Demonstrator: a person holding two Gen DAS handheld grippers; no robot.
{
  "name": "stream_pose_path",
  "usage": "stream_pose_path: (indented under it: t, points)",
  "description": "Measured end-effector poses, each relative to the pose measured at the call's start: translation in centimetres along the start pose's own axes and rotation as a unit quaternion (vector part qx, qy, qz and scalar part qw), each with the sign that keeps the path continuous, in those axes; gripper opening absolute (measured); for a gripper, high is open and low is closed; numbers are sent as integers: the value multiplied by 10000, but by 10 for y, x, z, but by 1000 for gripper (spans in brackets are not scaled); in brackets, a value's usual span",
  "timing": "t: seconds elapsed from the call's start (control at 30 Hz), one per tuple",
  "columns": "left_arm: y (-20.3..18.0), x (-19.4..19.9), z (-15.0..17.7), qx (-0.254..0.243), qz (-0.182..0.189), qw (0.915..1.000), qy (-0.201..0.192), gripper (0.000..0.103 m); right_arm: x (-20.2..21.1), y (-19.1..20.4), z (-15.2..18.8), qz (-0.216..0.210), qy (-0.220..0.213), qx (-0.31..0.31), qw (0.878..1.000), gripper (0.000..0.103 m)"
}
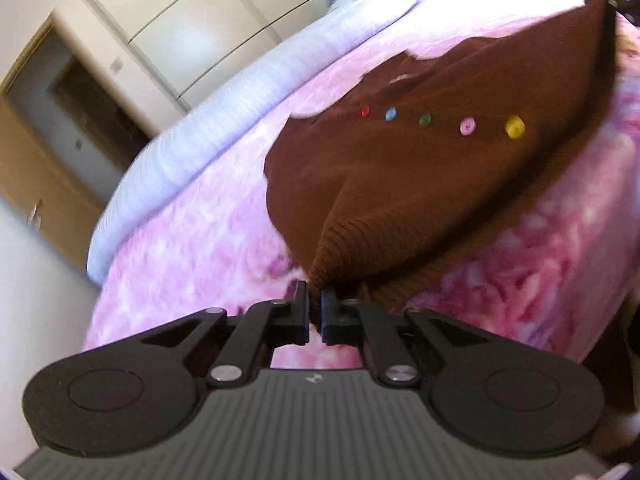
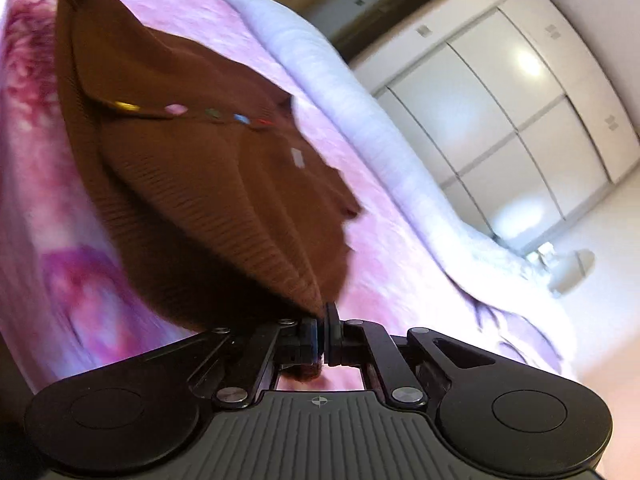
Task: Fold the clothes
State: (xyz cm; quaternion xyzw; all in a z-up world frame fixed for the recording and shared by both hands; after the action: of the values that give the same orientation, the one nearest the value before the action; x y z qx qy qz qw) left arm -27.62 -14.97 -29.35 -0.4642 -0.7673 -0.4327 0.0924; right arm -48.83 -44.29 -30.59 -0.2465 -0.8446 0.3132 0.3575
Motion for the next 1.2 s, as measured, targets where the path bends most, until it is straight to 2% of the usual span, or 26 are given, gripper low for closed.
stream_pose_path:
  t: [0.1, 0.23, 0.33, 0.43, 0.53, 0.63, 0.73, 0.77, 0.9, 0.93, 1.03, 1.07, 1.2]
  points:
    - [-22, 2, 8, -427, 268, 9987, 111, 4, 5, -2, 23, -45, 310, -73, 9995, 0]
    - [-42, -4, 23, -651, 511, 9961, 308, 5, 2, 13, 48, -333, 694, -258, 9967, 1]
    - [-39, -5, 27, -614, 613, 9956, 351, 7, 0, 15, 48, -436, 783, -380, 9953, 1]
    - [-31, -3, 31, -602, 866, 9938, 349, 10, 2, 11, 46, -540, 887, -432, 9937, 1]
    - [-27, 3, 36, -495, 1067, 9923, 391, 21, 8, 8, 41, -705, 954, -527, 9915, 1]
    - [-20, 15, 40, -169, 1210, 9918, 373, 22, 25, 13, 32, -902, 985, -731, 9883, 2]
    - [-2, 22, 42, 369, 1277, 9908, 272, 25, 42, 13, 17, -1161, 778, -1030, 9848, 2]
    - [5, 22, 40, 497, 1227, 9909, 258, 28, 44, 13, 10, -1219, 660, -1102, 9842, 3]
    - [37, 2, 34, 901, 815, 9919, 370, 29, 45, 9, -22, -1333, 195, -1258, 9829, 7]
    - [44, -6, 31, 1034, 774, 9909, 382, 29, 44, 8, -31, -1337, 93, -1267, 9828, 12]
    - [64, -33, 20, 1429, 807, 9858, 360, 30, 21, 7, -53, -1425, -94, -1203, 9824, 38]
    - [71, -43, 14, 1552, 847, 9837, 335, 30, 13, 7, -61, -1464, -169, -1171, 9821, 42]
    - [89, -89, -1, 1975, 1049, 9742, 308, 32, -29, 15, -91, -1653, -285, -1115, 9795, 42]
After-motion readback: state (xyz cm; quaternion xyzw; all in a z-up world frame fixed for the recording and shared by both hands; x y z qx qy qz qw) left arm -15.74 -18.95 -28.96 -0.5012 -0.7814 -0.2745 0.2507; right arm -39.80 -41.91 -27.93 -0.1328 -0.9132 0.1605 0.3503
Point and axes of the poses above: each gripper's, at about its wrist camera, not at the fingertips, and x roughly against the way its jaws point, y to its left, z to its underside, the point moved 5 cm from there along -x, roughly the way its jaws point, and after that the axes turned 1 degree about -y, right-handed, at the moved point
